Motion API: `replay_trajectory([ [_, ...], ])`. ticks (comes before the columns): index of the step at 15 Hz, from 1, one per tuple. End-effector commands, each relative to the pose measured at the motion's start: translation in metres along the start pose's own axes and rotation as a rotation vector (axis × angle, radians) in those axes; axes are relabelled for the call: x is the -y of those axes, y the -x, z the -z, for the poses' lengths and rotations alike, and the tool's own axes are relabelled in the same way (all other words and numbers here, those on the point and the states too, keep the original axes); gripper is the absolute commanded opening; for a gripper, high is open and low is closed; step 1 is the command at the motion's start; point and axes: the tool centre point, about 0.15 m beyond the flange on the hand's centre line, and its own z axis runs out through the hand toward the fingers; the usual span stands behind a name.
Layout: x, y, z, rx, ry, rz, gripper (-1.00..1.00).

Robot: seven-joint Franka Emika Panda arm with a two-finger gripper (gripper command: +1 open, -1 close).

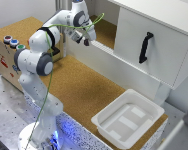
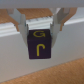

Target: Go towards the white box and store the purple object

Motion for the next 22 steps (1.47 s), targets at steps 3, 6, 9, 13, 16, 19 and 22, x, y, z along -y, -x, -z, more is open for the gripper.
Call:
replay_trajectory([
  [3, -0.13, 0.001, -0.093, 0.131, -0.043, -0.173, -1.0],
  [6, -0.189, 0.004, -0.121, 0.171, -0.032, -0.3, -1.0],
  [9, -0.246, -0.006, -0.14, 0.168, 0.018, -0.397, -1.0],
  [13, -0.322, -0.019, -0.163, 0.178, 0.116, -0.519, -1.0],
  [16, -0.376, -0.015, -0.178, 0.195, 0.203, -0.606, -1.0],
  [19, -0.419, -0.003, -0.189, 0.21, 0.257, -0.72, -1.0],
  [22, -0.46, 0.001, -0.201, 0.216, 0.261, -0.845, -1.0],
])
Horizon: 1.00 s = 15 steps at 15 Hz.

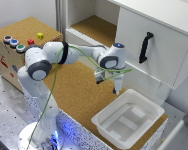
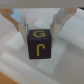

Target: Go towards the white box and store the purple object

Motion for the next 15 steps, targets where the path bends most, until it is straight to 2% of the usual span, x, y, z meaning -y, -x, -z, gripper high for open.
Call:
replay_trajectory([
  [1, -0.044, -0.061, -0.04, 0.06, 0.055, -0.158, -1.0],
  [5, -0.056, -0.095, -0.058, 0.077, 0.072, -0.236, -1.0],
  [10, -0.054, -0.113, -0.068, 0.077, 0.07, -0.256, -1.0],
  [11, -0.055, -0.114, -0.071, 0.083, 0.074, -0.27, 1.0],
  [15, -0.06, -0.103, -0.076, 0.102, 0.069, -0.297, 1.0],
])
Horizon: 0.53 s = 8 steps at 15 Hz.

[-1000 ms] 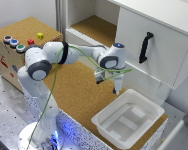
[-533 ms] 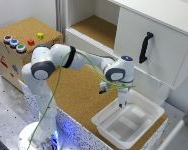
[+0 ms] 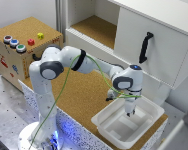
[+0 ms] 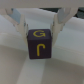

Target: Go towards the white box and store the purple object

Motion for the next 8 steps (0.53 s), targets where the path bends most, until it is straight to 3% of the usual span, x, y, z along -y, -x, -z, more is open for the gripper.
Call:
replay_trajectory([
  [1, 0.002, -0.01, -0.008, 0.102, 0.017, -0.045, 1.0],
  [4, -0.001, 0.002, 0.009, 0.088, -0.033, -0.044, 1.0],
  [6, 0.0, 0.013, 0.041, 0.015, -0.094, -0.049, 1.0],
  [8, 0.008, 0.02, 0.077, -0.019, -0.173, -0.038, 1.0],
])
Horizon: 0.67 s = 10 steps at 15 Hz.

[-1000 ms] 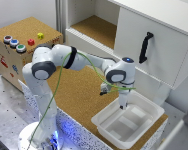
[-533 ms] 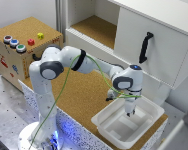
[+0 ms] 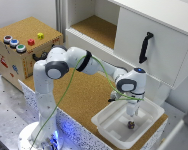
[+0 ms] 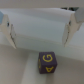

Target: Go towards the white box and store the purple object

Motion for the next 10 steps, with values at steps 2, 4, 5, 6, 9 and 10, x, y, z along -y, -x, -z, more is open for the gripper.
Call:
replay_trajectory([
  [2, 0.016, 0.035, 0.103, -0.049, -0.194, 0.073, 1.0],
  [4, 0.031, 0.056, 0.135, -0.095, -0.218, 0.148, 1.0],
  [5, 0.037, 0.067, 0.146, -0.104, -0.222, 0.182, 1.0],
  [6, 0.042, 0.078, 0.156, -0.087, -0.233, 0.21, 1.0],
  [9, 0.045, 0.096, 0.176, -0.008, -0.278, 0.278, 1.0],
  [10, 0.047, 0.102, 0.188, 0.015, -0.301, 0.329, 1.0],
])
